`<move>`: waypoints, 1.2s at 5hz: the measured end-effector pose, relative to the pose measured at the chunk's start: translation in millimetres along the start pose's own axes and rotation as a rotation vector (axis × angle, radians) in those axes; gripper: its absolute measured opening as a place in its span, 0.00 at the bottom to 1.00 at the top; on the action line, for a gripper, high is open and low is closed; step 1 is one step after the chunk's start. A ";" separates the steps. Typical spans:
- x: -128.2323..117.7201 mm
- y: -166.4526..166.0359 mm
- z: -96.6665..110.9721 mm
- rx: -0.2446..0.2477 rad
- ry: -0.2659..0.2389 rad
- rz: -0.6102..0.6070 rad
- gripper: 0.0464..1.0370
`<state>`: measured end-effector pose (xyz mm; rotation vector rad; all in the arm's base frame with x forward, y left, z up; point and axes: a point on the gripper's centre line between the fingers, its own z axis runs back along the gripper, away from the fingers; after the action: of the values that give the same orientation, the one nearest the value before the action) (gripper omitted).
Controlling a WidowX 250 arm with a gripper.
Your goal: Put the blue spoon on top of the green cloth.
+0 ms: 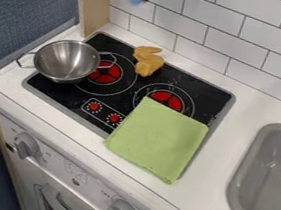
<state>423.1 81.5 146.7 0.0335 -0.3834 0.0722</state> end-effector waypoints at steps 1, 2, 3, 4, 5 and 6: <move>-45.8 -46.1 13.1 -0.063 0.056 -0.082 0.31; -96.5 -69.3 27.6 -0.051 0.098 -0.128 0.31; -140.2 -71.8 35.6 -0.047 0.121 -0.144 0.31; -168.2 -89.1 23.0 -0.051 0.167 -0.196 0.31; -177.6 -98.1 3.5 -0.037 0.205 -0.223 0.31; -183.1 -100.9 -27.0 -0.028 0.245 -0.209 0.31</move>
<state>271.6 -29.6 51.1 0.0368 -0.1342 -0.1343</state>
